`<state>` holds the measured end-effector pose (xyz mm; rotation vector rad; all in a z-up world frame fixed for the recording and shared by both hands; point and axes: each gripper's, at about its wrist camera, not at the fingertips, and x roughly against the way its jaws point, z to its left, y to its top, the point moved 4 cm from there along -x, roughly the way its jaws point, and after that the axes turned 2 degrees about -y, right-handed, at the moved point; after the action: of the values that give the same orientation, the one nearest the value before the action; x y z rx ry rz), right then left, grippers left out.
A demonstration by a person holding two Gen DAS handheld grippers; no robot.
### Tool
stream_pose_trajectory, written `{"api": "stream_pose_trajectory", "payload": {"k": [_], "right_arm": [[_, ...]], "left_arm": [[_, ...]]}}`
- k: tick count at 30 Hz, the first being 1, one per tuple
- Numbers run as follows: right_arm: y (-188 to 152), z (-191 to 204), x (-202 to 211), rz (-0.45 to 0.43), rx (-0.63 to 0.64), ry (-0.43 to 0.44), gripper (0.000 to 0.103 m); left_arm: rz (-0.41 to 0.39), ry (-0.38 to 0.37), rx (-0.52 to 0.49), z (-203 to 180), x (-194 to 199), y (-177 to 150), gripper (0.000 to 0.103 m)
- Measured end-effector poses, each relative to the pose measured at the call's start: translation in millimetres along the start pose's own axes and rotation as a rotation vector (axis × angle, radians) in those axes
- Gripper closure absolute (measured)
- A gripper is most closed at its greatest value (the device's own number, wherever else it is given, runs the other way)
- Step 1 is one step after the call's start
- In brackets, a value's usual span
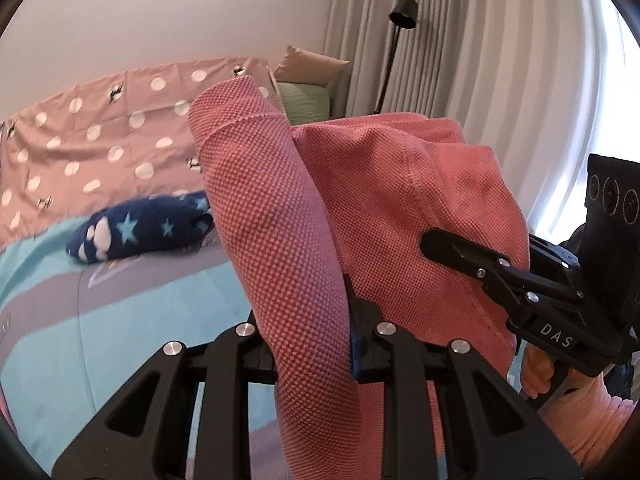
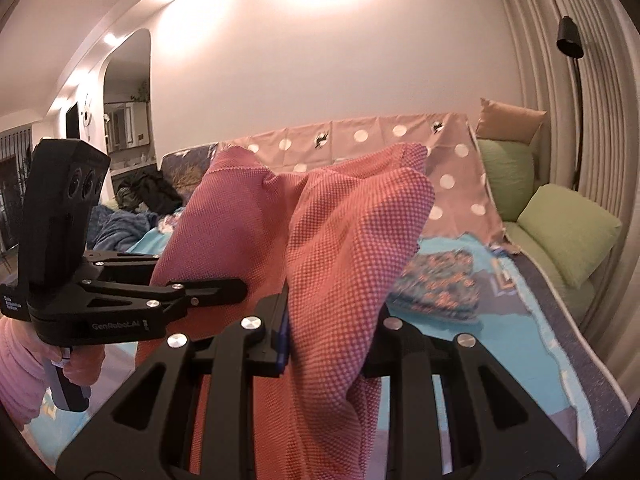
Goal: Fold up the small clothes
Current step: 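Lift the folded sweater with both grippers and carry it toward the clothes stack, then lower the sweater onto the folded clothes stack and open both grippers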
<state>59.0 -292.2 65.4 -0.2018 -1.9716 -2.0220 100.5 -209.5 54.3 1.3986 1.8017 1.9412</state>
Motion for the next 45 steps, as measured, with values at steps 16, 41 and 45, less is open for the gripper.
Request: {"api": "stream_pose_trajectory", "payload": {"k": [16,41,45], "right_arm": [[118,-107,-70,-0.059,-0.044,-0.098,0.079],[-26,-244,-315,0.329,-0.151,-0.467,0.039],[-38,-219,-258,0.284,-0.176,-0.438,0.026]], "left_arm": [[-0.069,0.045,-0.201,-9,-80,156,0.079],[0.225,0.321,-0.021,187,-312,87,0.031],[0.164,0.259,0.050,184,-257,63,0.026]]}}
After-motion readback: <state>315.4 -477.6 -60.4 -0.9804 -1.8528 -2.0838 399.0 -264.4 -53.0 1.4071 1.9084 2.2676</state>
